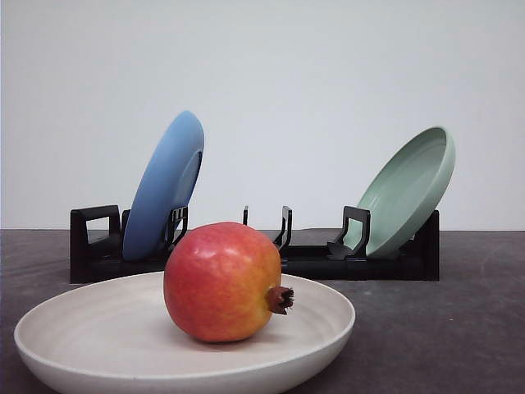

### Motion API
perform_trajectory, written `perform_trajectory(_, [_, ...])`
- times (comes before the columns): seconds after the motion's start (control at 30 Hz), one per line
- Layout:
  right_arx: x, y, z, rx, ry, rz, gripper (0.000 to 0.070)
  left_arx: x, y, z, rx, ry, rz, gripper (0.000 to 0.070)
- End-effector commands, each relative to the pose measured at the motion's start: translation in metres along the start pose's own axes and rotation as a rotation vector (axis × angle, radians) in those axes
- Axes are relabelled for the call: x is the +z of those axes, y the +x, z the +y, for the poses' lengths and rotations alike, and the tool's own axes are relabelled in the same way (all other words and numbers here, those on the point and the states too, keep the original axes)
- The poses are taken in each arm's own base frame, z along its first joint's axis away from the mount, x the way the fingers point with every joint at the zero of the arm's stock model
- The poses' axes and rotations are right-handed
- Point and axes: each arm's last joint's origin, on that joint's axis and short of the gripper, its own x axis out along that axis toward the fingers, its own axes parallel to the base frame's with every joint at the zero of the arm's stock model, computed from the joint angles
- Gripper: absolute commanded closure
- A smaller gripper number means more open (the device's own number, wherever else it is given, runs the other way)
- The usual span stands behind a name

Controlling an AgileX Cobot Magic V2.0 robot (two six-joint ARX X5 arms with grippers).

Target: Place pomegranate in white plate

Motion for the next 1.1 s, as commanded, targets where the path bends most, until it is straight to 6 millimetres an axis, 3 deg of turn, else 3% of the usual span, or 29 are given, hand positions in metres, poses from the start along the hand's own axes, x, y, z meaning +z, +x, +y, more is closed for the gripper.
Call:
perform_trajectory(0.0, [-0.0002, 0.0003, -0.0002, -0.003, 0.018, -0.007, 0.0700, -0.0038, 0.0012, -0.0001, -0.001, -0.004, 0.011, 0.0700])
perform_trajectory(1.07, [-0.0002, 0.0003, -0.0002, -0.003, 0.018, -0.007, 0.0700, -0.0038, 0.0012, -0.0001, -0.001, -0.004, 0.011, 0.0700])
